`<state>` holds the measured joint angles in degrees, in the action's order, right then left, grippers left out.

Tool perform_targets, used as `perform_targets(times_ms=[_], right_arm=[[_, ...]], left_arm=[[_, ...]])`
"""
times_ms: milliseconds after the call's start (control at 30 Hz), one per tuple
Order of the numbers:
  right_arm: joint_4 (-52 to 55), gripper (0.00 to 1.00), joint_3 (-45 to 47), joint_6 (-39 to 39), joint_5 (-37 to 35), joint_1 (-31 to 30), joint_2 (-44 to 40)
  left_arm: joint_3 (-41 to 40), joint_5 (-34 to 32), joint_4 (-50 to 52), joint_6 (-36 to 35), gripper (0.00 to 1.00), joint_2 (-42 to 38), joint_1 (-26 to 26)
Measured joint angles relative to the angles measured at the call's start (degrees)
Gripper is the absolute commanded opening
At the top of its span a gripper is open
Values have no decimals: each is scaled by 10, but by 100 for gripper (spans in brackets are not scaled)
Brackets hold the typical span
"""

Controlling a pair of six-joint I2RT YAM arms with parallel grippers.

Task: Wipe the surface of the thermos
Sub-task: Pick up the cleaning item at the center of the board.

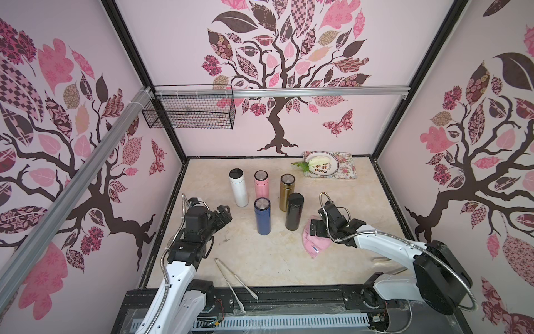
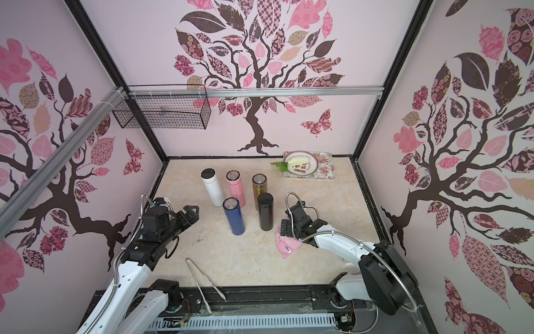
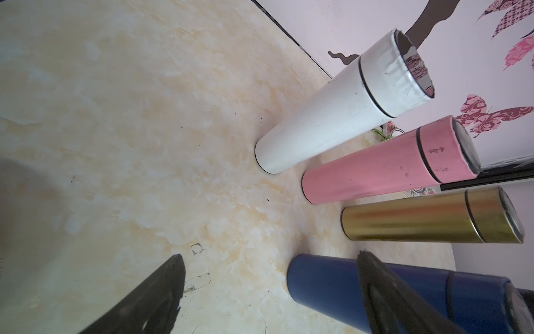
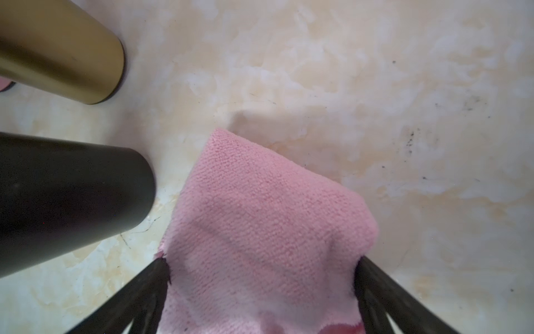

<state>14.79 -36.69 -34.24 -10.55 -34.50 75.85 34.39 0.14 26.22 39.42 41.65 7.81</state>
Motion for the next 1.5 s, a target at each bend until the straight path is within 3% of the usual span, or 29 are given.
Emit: perform_targets(times_ms=[500,633,900,1000,1067,1100,1267,1500], right_arm=[[-47,96,22,-9,-55,-41,68],[-68,85,26,-30,-71,-44,76],[-132,53,75,-81,-97,-43,54],[-142,30,85,-98,-96,-43,45],[-141,4,92,-109,-83,-43,35],[-139,0,96,-112,-76,-43,28],[-74,0,98,-119,-35,-43,-23],[-26,0,98,-110,32,-10,-132]], left_arm=[[-14,1,-9,2,94,3,0],[-15,1,-9,3,94,3,0],[-15,6,-15,11,92,11,0],[-15,10,-16,11,91,14,0],[-15,10,-15,11,90,11,0],[-15,10,-12,11,90,8,0],[17,12,19,4,88,-9,0],[168,48,42,-16,86,17,7]])
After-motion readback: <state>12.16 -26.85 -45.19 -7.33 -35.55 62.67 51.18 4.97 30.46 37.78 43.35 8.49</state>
